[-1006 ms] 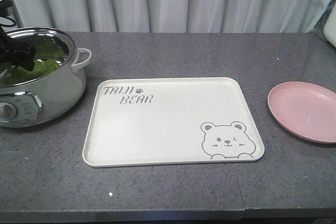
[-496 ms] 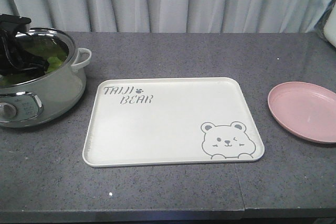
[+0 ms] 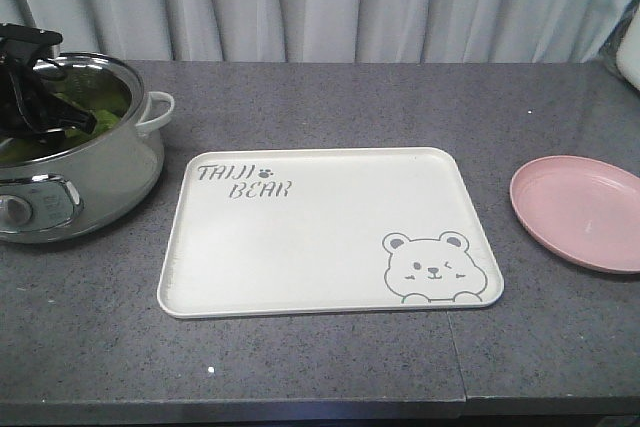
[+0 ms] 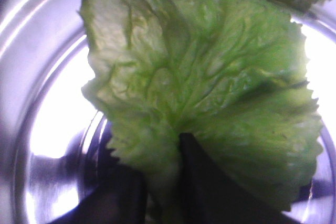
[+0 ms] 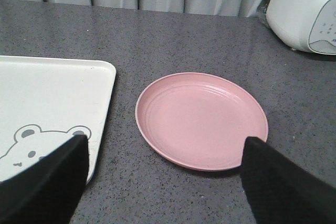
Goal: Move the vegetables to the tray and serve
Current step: 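Lower the left gripper into the pot and grasp a lettuce leaf, then lift the lettuce leaf out of the pot over the tray with left gripper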
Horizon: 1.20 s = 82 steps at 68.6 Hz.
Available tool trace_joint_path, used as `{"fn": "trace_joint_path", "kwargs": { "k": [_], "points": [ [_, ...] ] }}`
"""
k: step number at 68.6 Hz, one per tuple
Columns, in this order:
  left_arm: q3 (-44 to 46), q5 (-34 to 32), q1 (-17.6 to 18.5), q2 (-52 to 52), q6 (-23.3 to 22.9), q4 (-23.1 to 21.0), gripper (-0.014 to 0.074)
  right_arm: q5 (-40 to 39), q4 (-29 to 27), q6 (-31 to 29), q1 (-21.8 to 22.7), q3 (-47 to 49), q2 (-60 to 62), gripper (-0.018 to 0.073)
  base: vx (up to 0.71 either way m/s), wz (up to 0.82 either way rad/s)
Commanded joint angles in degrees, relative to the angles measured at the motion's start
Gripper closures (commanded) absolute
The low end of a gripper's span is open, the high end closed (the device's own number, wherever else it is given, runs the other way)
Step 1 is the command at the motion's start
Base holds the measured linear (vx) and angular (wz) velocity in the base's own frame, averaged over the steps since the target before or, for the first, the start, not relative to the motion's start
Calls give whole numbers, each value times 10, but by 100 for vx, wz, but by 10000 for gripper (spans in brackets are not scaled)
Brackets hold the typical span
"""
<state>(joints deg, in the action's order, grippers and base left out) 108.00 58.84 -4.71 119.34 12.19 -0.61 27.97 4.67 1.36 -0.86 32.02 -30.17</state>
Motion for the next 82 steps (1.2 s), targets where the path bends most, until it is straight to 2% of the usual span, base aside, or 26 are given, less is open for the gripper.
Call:
{"fn": "trace_joint_path", "kwargs": {
  "k": [1, 17, 33, 51, 62, 82],
  "points": [
    [17, -28, 1, -32, -5, 0, 598, -38, 9, 0, 3, 18, -6, -22, 0, 0],
    [17, -19, 1, -67, -21, -4, 605, -38, 9, 0, 3, 18, -6, -22, 0, 0],
    [6, -13, 1, -144, -17, -62, 605, -38, 9, 0, 3, 18, -6, -22, 0, 0],
    [-94, -52, 1, -262, 8, -97, 605, -39, 9, 0, 3, 18, -6, -22, 0, 0],
    [-175, -67, 1, -345, 55, -166, 605, -41, 9, 0, 3, 18, -6, -22, 0, 0],
    [-319, -94, 1, -469, 166, -342, 605, -41, 9, 0, 3, 18, -6, -22, 0, 0]
  ]
}}
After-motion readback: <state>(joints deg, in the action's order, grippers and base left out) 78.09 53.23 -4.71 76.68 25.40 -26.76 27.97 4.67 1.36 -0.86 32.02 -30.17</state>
